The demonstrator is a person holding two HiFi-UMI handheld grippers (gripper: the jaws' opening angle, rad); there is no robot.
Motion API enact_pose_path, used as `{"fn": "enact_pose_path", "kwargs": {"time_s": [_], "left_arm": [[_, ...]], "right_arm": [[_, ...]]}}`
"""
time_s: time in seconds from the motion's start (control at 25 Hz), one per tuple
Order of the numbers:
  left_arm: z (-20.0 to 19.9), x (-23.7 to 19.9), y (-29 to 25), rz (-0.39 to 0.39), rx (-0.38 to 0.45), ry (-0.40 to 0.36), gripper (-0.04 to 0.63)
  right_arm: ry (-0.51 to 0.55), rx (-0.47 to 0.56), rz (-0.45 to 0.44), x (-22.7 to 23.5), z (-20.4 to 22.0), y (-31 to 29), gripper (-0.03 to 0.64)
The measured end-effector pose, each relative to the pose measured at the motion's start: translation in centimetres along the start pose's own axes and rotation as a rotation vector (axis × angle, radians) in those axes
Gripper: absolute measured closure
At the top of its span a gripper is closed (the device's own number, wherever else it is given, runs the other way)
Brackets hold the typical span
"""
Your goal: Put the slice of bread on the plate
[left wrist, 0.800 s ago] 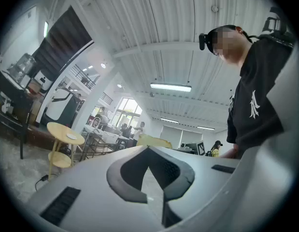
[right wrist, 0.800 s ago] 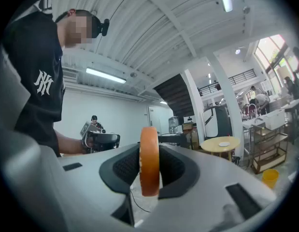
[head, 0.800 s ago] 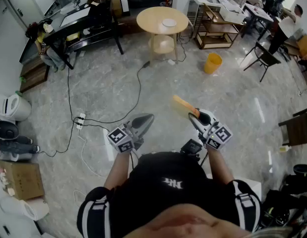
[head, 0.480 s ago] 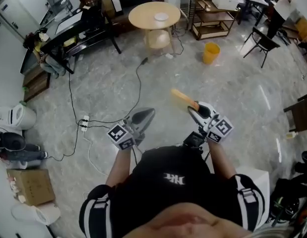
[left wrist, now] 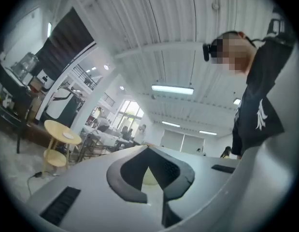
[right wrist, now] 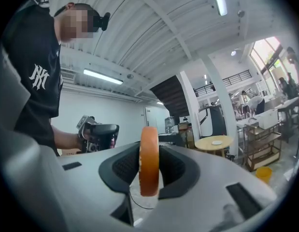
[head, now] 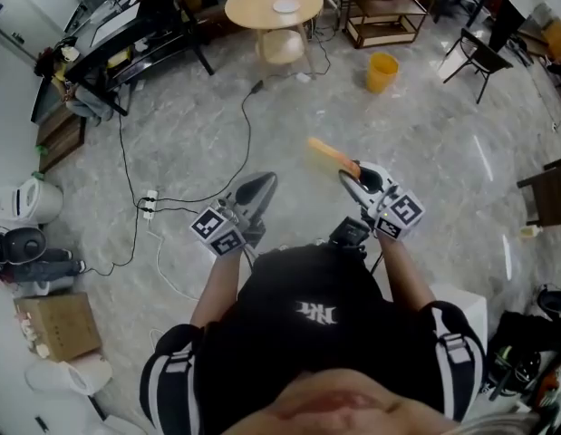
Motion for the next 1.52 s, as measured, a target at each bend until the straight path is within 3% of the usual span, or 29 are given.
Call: {"fn": "enact_pose_path", "kwargs": {"time_s": [0.08, 0.2, 0.48, 0.68, 0.8, 0.88, 1.08, 1.52], "left_arm": [[-1.1, 1.0, -0.2, 0.027, 0.035, -0.004, 0.591], [-1.2, 1.2, -0.7, 0.007, -0.003, -0.058, 0.589], [1.1, 1.6, -2.4, -0.023, -0.058, -0.047, 0.589], [4.1, 1.1, -4.0, -0.023, -0.125, -0.165, 0.589], [6.4, 0.1, -3.9, -0.074, -0.148, -0.101, 0.589], [6.8, -0.4, -3.9, -0.093, -0.163, -0.101, 0.590], [6.4, -4.6, -4.0, -0.152, -0.192, -0.097, 0.589], [1.0, -17.1, -6.7, -0.156, -0.186, -0.140, 0.589]], "right_arm": [[0.005, -0.006, 0.000, 0.3, 0.1, 0.3, 0.525], [0.007, -0.005, -0.003, 0.9, -0.2, 0.5, 0.525], [-0.013, 0.021, -0.032, 1.6, 0.2, 2.1, 0.523], [0.003, -0.001, -0.002, 3.8, 1.4, 4.1, 0.523], [-0.035, -0.034, 0.028, 5.0, 3.2, 5.3, 0.523], [-0.053, -0.044, 0.040, 5.7, 3.8, 5.5, 0.523], [-0.064, -0.078, 0.054, 7.2, 5.0, 3.4, 0.523], [0.040, -0.185, 0.077, 14.3, 5.7, -7.5, 0.523]]}}
Point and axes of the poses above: the fingertips, and each gripper's own axes: y backward along the fingers, x to its right, z out of its underside, the point moved 2 cm from there along y, backward along the fingers, and after that the axes turned 13 degrees about y, right-handed, at the moved point
